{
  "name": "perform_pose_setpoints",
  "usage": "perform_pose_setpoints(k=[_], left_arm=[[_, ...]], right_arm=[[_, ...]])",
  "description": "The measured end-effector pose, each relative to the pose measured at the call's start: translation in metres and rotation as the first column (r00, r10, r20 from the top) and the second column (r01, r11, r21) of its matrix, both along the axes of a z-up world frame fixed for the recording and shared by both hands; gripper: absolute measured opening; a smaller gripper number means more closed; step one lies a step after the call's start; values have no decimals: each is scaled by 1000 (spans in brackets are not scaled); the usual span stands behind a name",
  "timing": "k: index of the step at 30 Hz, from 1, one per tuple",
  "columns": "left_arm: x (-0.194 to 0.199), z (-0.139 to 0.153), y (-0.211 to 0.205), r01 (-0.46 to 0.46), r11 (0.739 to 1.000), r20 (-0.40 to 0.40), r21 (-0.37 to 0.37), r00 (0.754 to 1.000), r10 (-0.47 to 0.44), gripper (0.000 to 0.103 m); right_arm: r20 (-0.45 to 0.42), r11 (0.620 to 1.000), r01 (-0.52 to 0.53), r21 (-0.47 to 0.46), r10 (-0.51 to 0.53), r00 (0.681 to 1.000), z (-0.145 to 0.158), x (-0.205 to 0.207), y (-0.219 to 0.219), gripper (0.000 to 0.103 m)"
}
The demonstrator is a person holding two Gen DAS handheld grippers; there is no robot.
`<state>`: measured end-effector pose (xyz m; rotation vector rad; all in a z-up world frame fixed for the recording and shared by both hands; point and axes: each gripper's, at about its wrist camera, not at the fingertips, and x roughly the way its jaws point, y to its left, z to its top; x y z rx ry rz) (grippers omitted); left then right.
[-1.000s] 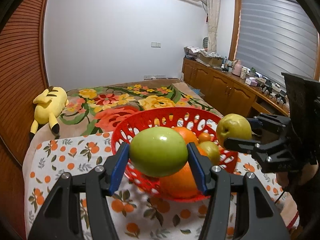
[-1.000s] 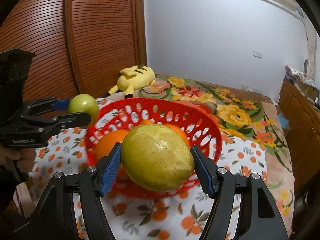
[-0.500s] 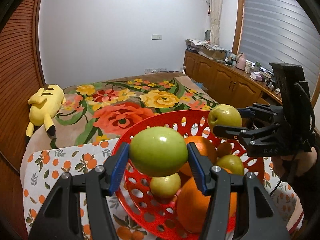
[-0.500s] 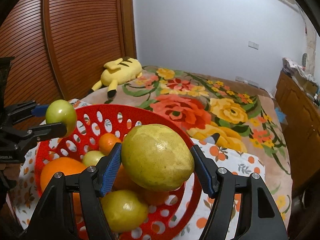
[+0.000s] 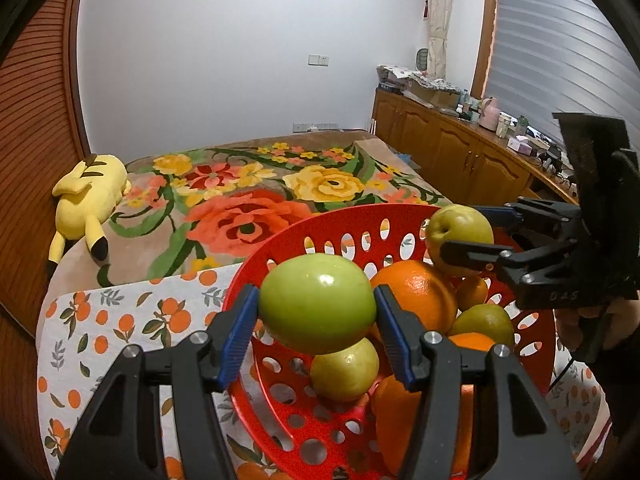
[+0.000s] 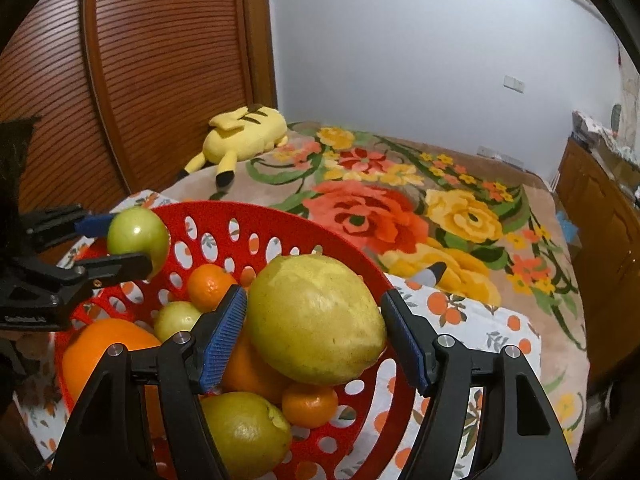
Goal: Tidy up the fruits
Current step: 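Lower both fruits into the red basket and open both tools, then withdraw both open tools up and away from the red basket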
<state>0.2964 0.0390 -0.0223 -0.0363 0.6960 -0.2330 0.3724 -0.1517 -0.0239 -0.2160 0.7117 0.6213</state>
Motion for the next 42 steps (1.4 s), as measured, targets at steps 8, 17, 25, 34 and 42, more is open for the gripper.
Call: perform_pose_setpoints(k=[8,17,25,34,42], left_arm=[[0,0,1,0,1000,0,2,1000,0,58],[-2,-4,0,-2,1000,-22,11,1000,2,58],[-24,11,-5,-8,1000,18,13,1000,8,60],[-59,18,-15,-43,997,57,58,998,39,62],[-99,25,-19,-70,996,103,50,993,64,70]], right_arm=[[29,1000,1,13,-1,1000,10,-13,-2,73],[32,999,15,35,-16,999,11,-29,-9,74],[49,998,32,53,-35,998,18,-49,-13,74],[54,992,79,93,-84,995,15,-81,-20,75],[108,983,143,116,-155,982,22,-121,-27,76]])
